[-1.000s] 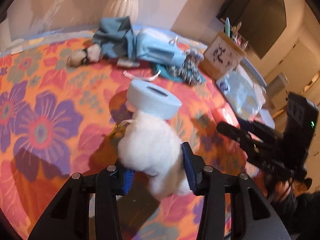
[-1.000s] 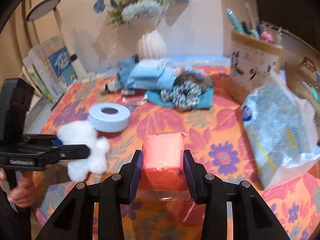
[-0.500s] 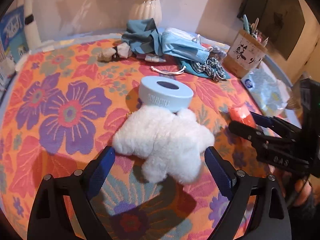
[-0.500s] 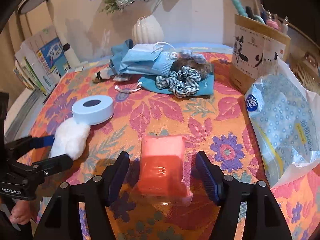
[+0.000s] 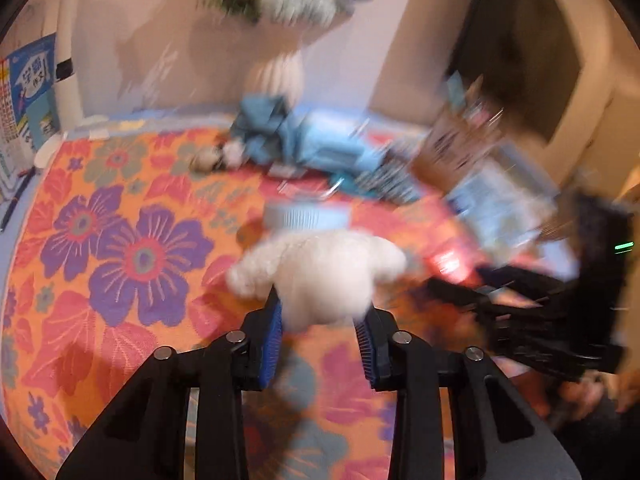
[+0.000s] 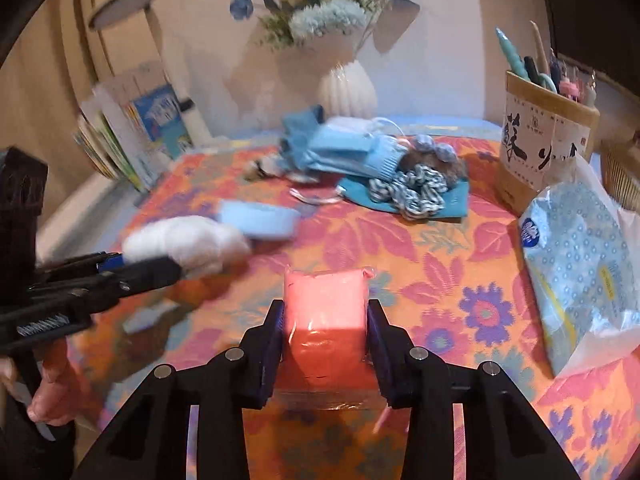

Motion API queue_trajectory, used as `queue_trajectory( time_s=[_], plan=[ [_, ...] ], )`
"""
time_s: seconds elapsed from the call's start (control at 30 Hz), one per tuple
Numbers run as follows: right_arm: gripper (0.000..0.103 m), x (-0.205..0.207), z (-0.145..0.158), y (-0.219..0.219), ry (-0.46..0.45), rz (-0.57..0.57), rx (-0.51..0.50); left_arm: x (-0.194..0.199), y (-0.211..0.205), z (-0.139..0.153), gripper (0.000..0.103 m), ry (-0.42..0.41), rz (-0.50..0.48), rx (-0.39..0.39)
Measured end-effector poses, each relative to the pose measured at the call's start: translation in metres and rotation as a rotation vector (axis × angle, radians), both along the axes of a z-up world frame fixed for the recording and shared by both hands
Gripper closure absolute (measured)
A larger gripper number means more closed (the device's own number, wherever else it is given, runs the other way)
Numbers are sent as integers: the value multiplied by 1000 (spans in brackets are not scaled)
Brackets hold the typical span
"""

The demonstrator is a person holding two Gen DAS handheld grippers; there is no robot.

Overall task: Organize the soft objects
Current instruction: 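Carry pink bag and white plush to the glass bowl and release both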

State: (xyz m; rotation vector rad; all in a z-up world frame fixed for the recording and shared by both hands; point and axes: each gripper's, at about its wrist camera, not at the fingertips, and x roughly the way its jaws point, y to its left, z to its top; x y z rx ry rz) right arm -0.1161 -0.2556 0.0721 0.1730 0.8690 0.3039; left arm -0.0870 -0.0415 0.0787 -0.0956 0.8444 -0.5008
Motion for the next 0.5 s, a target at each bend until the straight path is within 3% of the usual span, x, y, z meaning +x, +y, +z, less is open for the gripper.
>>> queue_trajectory(
  time_s=[0.17,0.23,0.5],
  plan=[
    [64,-10,37,-9,-85,-26,34,-23,8,56,74,-131,-53,-121],
    [64,-14,52,-16,-122,-39,39,-26,6,68,74,-162,-48,-117],
    [64,-24,65,-55,-148,-117,61,-26,-21,73,74,-160,-73,-93]
  ],
)
